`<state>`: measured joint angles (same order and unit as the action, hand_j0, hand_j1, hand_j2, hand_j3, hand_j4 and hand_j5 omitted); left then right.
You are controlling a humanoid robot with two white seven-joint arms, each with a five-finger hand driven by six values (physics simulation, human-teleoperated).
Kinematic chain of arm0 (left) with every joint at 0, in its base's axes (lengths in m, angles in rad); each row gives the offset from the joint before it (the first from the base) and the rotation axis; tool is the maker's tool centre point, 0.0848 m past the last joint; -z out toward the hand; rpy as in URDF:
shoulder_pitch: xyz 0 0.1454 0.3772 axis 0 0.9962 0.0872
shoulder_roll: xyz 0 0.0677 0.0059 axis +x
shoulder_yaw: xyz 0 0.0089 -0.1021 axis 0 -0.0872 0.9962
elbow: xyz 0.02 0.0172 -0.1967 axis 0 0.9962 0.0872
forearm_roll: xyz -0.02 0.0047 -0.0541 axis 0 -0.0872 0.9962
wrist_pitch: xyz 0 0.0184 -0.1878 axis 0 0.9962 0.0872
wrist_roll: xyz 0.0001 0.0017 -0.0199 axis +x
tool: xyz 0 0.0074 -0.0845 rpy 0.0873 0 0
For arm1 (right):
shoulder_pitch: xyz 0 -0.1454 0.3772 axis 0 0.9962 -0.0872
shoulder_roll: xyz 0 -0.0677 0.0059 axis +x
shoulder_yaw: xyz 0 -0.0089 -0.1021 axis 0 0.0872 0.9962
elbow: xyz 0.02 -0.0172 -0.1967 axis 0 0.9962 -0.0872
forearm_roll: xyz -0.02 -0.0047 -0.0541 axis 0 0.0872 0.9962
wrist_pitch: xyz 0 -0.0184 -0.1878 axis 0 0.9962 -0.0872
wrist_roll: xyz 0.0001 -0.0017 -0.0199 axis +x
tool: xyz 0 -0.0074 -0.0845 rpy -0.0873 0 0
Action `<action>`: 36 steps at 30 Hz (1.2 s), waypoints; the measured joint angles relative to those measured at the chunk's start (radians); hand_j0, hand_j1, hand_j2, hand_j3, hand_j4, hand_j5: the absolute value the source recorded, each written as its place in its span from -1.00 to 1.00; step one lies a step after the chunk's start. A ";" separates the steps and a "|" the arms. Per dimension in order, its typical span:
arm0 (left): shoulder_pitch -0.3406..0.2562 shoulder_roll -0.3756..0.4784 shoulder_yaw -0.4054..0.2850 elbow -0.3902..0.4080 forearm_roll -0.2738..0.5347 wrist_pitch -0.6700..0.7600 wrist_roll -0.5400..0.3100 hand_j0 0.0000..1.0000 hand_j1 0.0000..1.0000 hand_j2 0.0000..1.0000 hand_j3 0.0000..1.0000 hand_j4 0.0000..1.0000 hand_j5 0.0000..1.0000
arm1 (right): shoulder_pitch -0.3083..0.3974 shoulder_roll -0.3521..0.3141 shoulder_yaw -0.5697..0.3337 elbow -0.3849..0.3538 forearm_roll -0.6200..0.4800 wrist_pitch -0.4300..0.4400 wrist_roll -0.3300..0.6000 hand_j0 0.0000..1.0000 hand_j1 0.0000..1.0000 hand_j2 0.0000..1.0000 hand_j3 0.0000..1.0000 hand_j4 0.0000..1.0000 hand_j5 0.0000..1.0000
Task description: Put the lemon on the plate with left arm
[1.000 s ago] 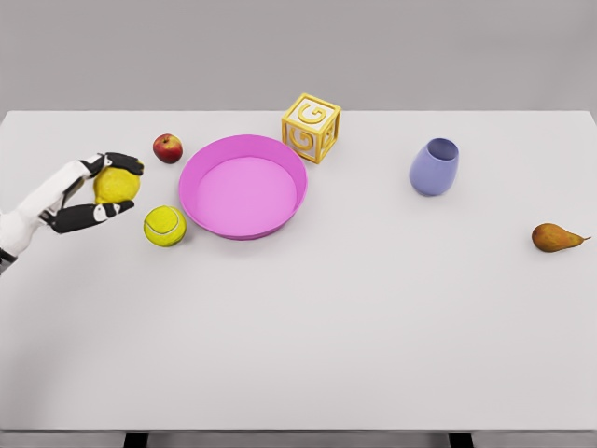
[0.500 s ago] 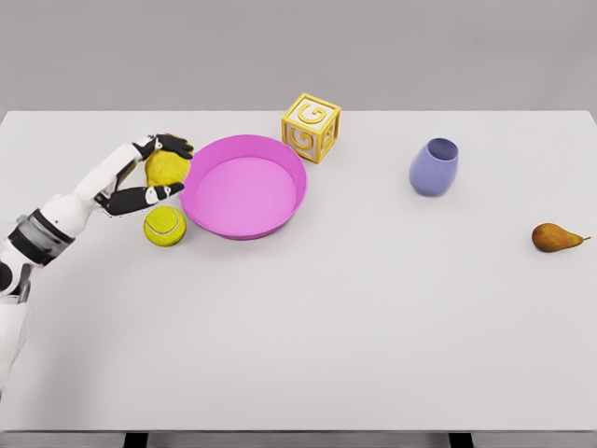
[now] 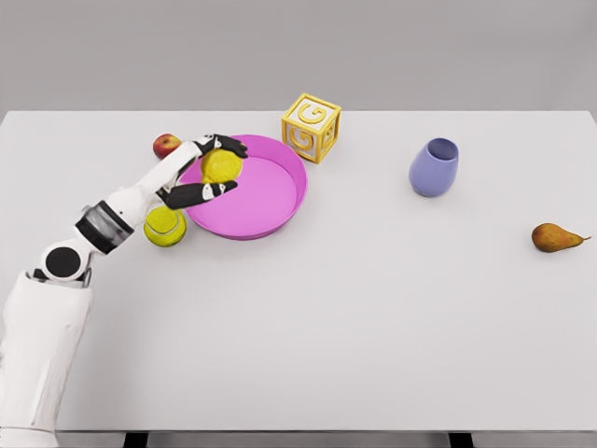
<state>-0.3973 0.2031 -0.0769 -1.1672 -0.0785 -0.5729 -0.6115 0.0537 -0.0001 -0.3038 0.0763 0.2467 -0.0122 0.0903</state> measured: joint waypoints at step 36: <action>0.202 0.295 0.046 -0.344 0.240 -0.040 0.000 1.00 1.00 1.00 1.00 1.00 1.00 | 0.000 0.000 0.000 0.000 0.000 0.000 0.000 1.00 1.00 1.00 1.00 1.00 1.00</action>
<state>-0.1948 0.4985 -0.0313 -1.5112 0.1615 -0.6127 -0.6113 0.0537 -0.0001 -0.3038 0.0759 0.2468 -0.0122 0.0903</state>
